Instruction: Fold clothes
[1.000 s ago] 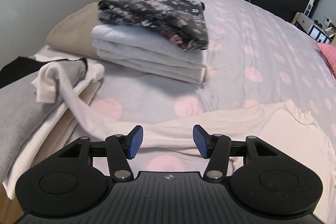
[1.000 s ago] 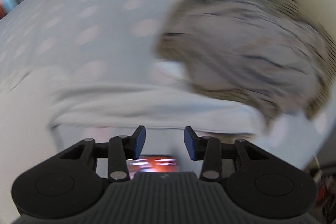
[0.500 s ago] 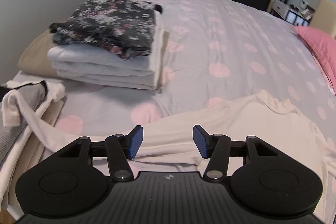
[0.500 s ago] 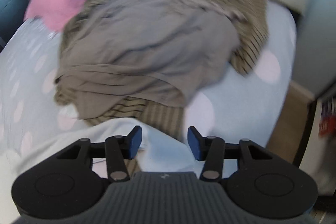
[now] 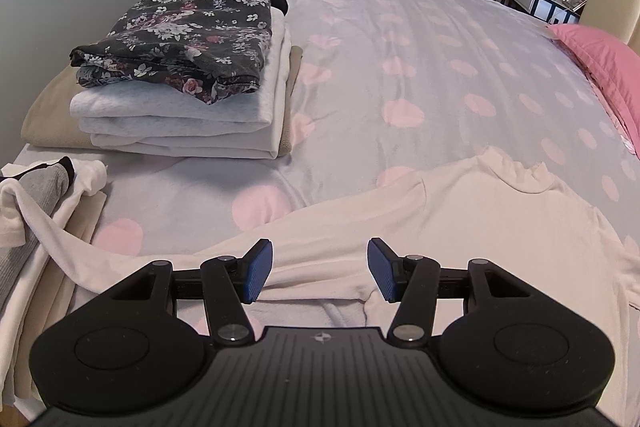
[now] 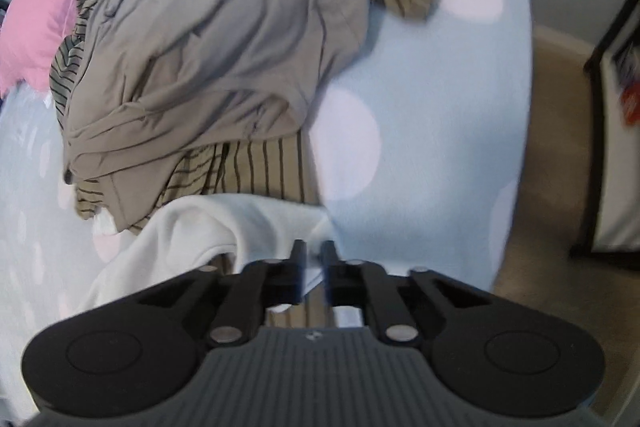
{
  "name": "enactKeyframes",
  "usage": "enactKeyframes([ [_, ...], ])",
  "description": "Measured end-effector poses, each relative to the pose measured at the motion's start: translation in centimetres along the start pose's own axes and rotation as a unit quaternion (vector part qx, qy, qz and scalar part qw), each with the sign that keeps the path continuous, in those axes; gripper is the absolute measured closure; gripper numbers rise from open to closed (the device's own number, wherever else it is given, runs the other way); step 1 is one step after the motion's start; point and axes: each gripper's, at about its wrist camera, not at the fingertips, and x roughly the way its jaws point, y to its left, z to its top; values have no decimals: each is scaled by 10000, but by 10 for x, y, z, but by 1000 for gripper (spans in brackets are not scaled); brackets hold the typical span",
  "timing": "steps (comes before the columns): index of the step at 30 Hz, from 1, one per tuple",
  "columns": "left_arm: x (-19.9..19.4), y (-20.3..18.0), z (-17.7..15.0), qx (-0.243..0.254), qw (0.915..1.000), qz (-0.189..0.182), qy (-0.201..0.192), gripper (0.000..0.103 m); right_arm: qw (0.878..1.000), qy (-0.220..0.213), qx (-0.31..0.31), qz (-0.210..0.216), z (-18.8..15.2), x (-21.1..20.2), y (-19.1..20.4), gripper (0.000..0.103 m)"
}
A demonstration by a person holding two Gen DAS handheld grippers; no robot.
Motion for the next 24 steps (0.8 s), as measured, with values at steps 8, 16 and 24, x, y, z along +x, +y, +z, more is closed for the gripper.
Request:
enactKeyframes([
  [8,-2,1,0,-20,10000,-45,-18,52,9941,-1018,-292,243,1,-38,13,99],
  [16,1,7,1,-177,9998,20,-2,52,9749,-2053,-843,165,23,-82,37,100],
  [24,9,11,-1,-189,9996,156,118,52,9526,-2652,-1417,-456,54,-117,72,100],
])
